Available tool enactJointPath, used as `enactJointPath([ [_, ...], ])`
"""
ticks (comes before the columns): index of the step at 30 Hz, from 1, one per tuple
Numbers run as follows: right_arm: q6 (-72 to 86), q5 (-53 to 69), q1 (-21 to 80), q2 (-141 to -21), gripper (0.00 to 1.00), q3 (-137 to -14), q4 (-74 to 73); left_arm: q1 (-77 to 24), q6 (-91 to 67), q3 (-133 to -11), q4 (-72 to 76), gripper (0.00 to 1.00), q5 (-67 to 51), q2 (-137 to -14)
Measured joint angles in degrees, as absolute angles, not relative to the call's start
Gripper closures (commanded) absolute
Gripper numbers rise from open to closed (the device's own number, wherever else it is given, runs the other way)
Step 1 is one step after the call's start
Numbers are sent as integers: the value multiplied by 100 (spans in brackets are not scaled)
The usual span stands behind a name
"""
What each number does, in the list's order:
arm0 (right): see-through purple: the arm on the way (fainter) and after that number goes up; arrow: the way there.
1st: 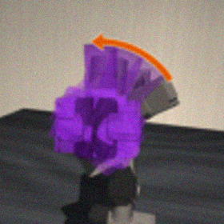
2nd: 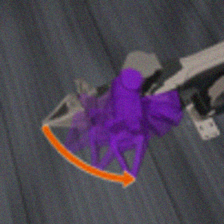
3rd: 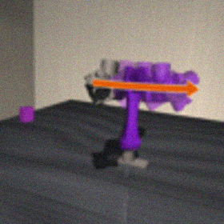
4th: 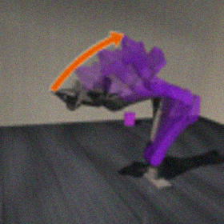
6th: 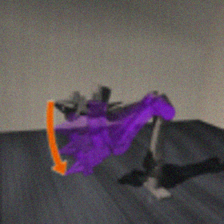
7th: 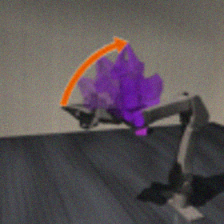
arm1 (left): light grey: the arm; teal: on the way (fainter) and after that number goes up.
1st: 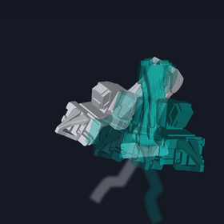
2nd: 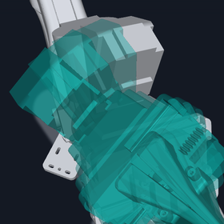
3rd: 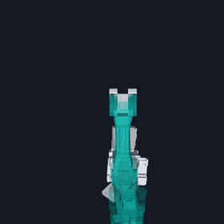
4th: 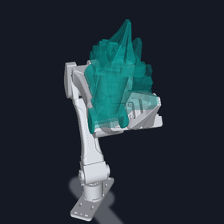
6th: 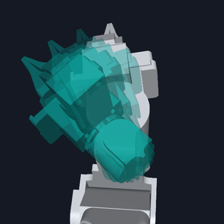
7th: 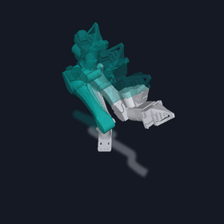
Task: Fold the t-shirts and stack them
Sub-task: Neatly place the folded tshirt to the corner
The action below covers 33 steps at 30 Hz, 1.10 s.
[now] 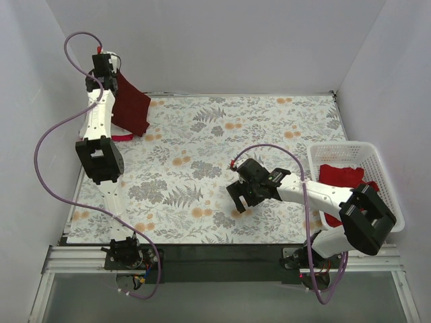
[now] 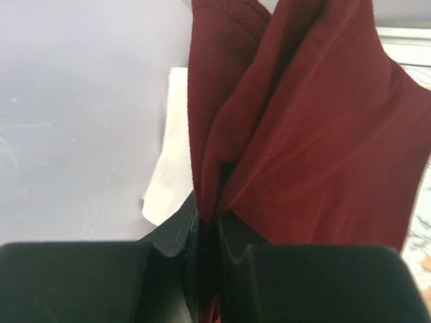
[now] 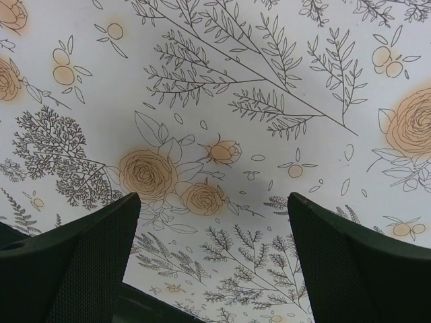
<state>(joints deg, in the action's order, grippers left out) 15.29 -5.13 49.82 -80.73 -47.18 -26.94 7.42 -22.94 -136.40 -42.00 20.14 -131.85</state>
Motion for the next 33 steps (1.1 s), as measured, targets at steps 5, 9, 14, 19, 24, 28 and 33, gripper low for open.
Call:
enactJointPath([
  [5,1529,-502,4982,-8117,5,-4718,-2700,821,-2174,-13329,-3793,96,2270,-13185],
  [9,1527,-449,4982,-8178,5,-4718,-2700,829,-2053,-13100,-3406,95,2567,-13292],
  [14,1527,-427,4982,-8278,5,-4718,-2703,849,-1970,-12997,-2982,95,2864,-13585],
  [19,1527,-401,4982,-8346,5,-4718,-2703,923,-1914,-12954,-2665,97,3116,-13878],
  [24,1527,-386,4982,-8403,5,-4718,-2705,1041,-1925,-12816,-2456,97,3284,-13911],
  [28,1527,-386,4982,-8405,5,-4720,-2703,1175,-1973,-12665,-2217,72,3330,-13911],
  [33,1527,-384,4982,-8412,6,-4722,-2703,1302,-2038,-12527,-1975,26,3476,-13911],
])
